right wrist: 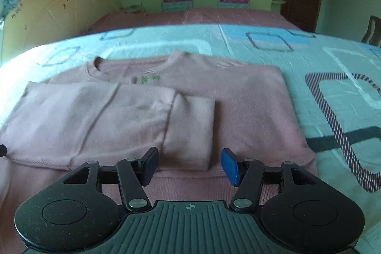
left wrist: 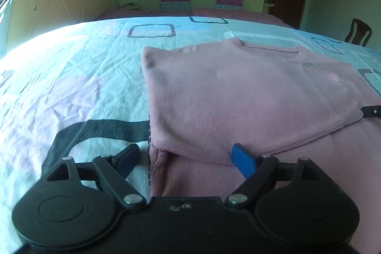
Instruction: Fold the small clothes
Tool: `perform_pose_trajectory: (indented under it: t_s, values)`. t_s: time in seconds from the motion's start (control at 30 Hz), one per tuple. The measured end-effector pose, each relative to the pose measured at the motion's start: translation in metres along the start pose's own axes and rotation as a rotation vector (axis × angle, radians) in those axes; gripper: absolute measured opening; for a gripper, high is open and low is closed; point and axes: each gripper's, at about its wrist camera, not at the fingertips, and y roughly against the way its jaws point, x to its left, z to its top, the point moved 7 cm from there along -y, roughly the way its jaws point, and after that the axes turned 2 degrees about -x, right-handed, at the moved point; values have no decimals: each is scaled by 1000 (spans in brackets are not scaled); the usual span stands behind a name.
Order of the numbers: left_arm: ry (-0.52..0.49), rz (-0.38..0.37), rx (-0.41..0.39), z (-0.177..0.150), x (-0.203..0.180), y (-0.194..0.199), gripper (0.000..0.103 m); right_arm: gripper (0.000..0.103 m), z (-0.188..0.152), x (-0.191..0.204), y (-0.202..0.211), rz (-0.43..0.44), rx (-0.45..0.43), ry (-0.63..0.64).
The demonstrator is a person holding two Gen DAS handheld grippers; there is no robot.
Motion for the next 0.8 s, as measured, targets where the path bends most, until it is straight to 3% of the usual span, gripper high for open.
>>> perform_pose_trajectory:
  t_s: [0.33, 0.8]
  values:
    - [4, 72, 21, -12, 2, 31, 91, 58, -4, -13, 42, 73, -54, -47]
    - [4, 113, 44, -73, -33, 122, 88, 58, -78, -85, 145, 165, -50, -109]
